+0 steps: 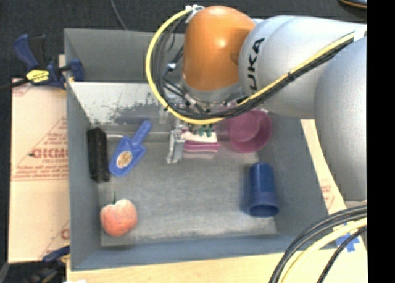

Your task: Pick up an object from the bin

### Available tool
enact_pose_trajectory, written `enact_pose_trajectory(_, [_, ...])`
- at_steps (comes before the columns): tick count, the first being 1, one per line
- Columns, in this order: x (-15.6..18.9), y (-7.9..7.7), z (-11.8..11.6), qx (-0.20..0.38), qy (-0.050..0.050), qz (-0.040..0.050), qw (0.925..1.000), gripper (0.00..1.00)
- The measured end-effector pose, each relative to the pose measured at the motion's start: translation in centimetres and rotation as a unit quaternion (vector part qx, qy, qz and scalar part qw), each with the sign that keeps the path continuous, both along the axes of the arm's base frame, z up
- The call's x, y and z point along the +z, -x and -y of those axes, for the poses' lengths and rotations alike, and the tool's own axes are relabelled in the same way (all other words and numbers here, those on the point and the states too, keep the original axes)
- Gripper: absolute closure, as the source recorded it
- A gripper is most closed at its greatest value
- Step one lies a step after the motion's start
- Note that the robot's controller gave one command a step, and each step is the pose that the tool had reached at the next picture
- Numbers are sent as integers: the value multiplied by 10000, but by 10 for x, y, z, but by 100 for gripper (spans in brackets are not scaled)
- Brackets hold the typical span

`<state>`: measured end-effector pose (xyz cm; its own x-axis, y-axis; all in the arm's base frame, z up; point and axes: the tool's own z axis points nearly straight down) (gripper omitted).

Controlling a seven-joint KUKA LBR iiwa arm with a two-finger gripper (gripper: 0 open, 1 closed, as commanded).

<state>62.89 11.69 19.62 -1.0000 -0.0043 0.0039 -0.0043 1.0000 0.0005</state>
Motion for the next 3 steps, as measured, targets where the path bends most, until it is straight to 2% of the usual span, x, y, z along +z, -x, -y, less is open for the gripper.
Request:
enact_pose_trajectory(1, [5,-2,1,-17,-5,41,10000,0])
enact_pose_trajectory(2, [-77,-15,-22,1481,-1,51,9890,0])
enact_pose_trajectory(3, [-71,-17,-29,1887,-2,66,9820,0])
